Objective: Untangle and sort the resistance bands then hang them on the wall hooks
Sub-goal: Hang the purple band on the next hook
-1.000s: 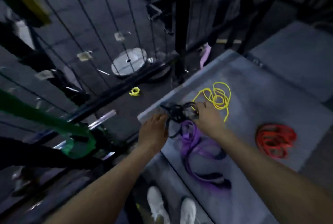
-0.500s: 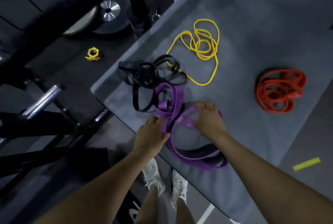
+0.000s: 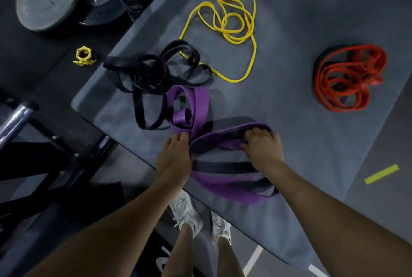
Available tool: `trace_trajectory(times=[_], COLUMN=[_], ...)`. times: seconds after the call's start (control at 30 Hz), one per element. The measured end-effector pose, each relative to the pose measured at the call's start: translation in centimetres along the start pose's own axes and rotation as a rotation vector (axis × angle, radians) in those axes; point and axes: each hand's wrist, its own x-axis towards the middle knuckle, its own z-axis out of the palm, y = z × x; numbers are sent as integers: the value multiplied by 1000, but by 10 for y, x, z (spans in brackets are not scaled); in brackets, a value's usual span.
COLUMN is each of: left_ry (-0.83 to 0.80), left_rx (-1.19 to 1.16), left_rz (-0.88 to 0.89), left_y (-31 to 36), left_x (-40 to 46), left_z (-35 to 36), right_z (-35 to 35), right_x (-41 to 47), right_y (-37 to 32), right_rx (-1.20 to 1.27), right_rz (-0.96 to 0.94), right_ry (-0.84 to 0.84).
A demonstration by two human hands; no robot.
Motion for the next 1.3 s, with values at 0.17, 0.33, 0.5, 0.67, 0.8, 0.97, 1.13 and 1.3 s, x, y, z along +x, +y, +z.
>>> trace_trajectory(times=[0.17,0.33,0.5,0.67,0.8,0.97,1.13,1.3], left_ry=[27,99,152,217,337,468,428,697], left_rx=[-39,-112,-94,-152,-177,-163,-240,-394], left_rz=[105,260,347,454,474,504,533,456], left_y=[1,29,67,100,117,136,150,161], left_x=[-18,-34,-47,-76,-99,-119,-145,-152], left_z=[-14,-60,-139,-218,-272,-335,-404,-476], right_z=[-14,-72,-170,-274,-342,-420,-496,-567], right_x=[-19,-35,-56,-89,-114,-149,-189,-231], right_y=[8,-4,-29,-49,-56,-74,-89,-98], right_rx=[-95,453,1401,1705,1609,1531,1523,1570], right_rz=[-120,44,110,52,-57,-223,-420,-524], right_ry=[-148,-93,-75,-99,-67,-4,-46,-99])
